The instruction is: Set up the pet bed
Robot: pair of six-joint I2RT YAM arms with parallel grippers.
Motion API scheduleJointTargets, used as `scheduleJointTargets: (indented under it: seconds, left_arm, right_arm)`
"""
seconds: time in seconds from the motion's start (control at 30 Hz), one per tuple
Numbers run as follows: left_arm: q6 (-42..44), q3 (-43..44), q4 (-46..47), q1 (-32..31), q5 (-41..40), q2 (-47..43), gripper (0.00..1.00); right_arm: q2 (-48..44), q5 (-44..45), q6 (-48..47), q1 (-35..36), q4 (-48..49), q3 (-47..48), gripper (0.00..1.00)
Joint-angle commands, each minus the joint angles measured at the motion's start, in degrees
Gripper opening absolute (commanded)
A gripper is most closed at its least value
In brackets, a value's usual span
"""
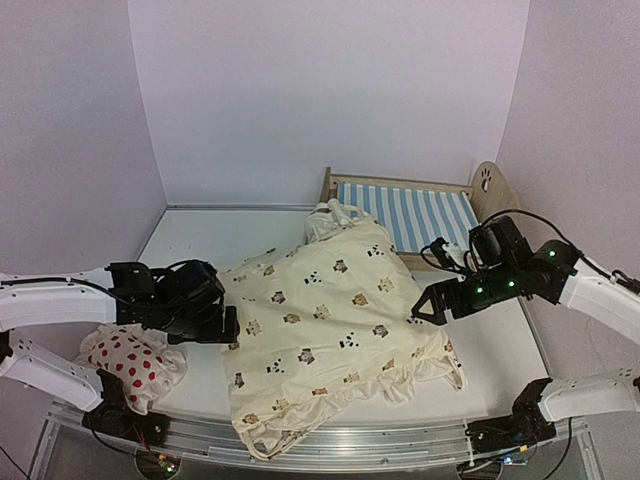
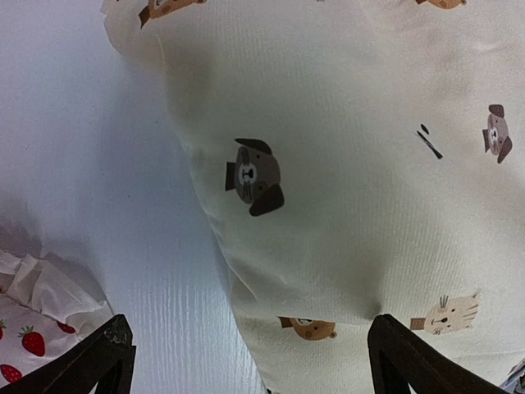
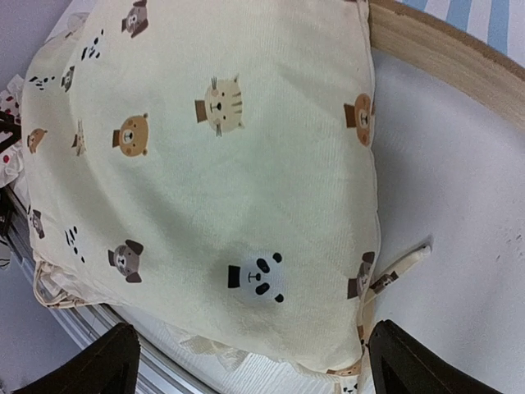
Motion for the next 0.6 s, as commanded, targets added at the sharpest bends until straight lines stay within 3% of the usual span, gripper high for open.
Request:
scheduleJointTargets:
  seconds: [0.0, 0.23, 0.57]
  left_arm:
    - [1.5, -1.5, 6.1, 1.1, 3.7, -0.4, 0.99]
    - [2.3, -4.9, 11.3, 2.2, 6.1, 0.4, 0.99]
    - [5.8, -8.5, 19.9, 3.4, 16.0, 5.2, 0.99]
  right_arm:
    - [0.2, 3.8, -2.3, 0.1, -0.3, 5.0, 0.98]
    - [9.0, 1.5, -5.8, -1.8, 1.3, 10.7, 0.98]
    - [22.3, -20.1, -5.1, -10.8, 8.6, 12.2, 0.98]
